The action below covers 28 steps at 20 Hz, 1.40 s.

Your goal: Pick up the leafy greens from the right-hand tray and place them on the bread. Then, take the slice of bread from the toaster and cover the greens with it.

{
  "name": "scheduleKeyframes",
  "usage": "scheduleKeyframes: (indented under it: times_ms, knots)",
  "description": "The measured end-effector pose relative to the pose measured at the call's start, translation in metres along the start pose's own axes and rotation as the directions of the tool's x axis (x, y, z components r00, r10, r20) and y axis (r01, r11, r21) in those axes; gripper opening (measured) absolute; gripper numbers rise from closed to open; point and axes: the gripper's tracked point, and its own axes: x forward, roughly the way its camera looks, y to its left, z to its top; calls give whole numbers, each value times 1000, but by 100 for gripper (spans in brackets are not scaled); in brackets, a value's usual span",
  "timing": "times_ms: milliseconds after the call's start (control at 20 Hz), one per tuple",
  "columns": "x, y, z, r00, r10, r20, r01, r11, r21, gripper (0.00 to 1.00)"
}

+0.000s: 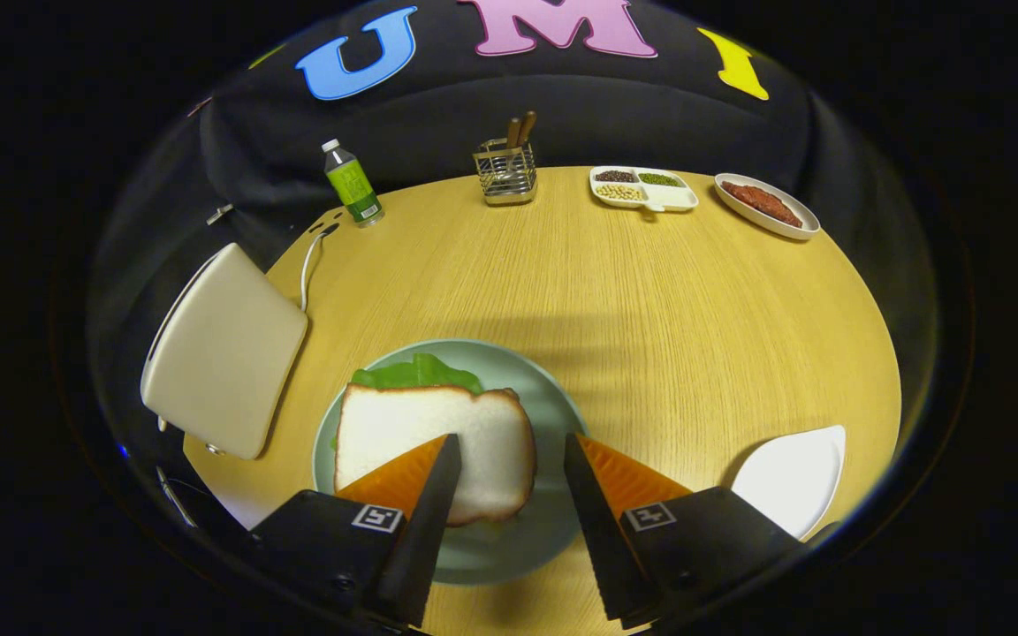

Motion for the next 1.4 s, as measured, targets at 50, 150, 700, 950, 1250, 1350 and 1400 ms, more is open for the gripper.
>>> scheduleKeyframes:
  times_ms: [50,150,700,950,1250,1350,1400]
  knots:
    - [-4,-1,4,1000,1,16,-1,1000,-1,80]
    - [-8,-9,8,999,-8,35,8,1000,-15,89]
    - [-50,-18,37,993,37,110,-34,999,-23,98]
    - [-102,-20,56,978,79,194,-60,993,-105,98]
    - [-180,-10,97,925,124,360,-60,981,-182,98]
    - [-206,-7,112,900,133,416,-59,981,-185,98]
    - [-219,-7,121,884,133,447,-56,982,-183,98]
